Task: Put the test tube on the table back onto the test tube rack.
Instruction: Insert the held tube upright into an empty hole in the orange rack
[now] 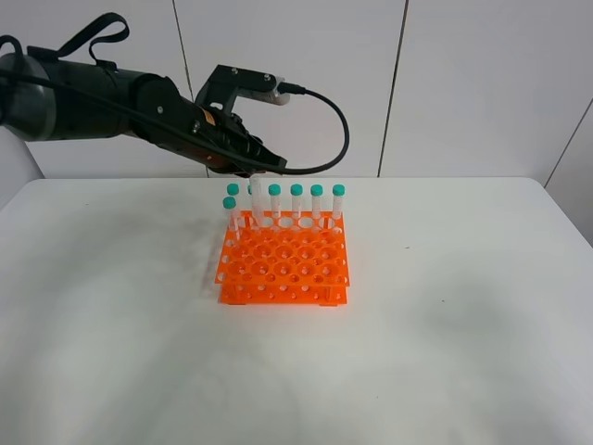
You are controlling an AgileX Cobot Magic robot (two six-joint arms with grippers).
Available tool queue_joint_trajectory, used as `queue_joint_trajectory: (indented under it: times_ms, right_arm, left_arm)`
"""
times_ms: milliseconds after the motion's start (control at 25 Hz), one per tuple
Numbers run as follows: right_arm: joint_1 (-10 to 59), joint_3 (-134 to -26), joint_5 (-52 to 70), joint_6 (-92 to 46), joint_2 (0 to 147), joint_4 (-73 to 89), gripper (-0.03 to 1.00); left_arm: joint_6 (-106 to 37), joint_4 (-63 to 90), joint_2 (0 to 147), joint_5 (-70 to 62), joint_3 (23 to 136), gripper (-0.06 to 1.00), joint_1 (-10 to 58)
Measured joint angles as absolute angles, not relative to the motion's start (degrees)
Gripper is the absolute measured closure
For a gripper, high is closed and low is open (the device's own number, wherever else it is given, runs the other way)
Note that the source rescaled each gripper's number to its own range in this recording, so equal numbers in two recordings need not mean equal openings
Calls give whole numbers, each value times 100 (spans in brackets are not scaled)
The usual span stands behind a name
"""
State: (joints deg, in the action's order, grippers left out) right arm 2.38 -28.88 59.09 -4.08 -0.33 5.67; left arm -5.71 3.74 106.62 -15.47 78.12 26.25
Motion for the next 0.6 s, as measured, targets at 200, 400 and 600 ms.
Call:
queue_joint_trajectory:
  times_ms: [200,400,600]
  right_arm:
    - [238,-2888,5909,-408,-33,567,-3]
    - [238,-2888,5909,-408,-33,567,-3]
    - [238,-2888,5909,-408,-33,567,-3]
  left_arm:
    - [-553,342,10667,-1196,7812,94,2517]
    - [-685,330,10667,-1099,7812,94,2545]
    - [-783,330,10667,-1125,7551,94,2563]
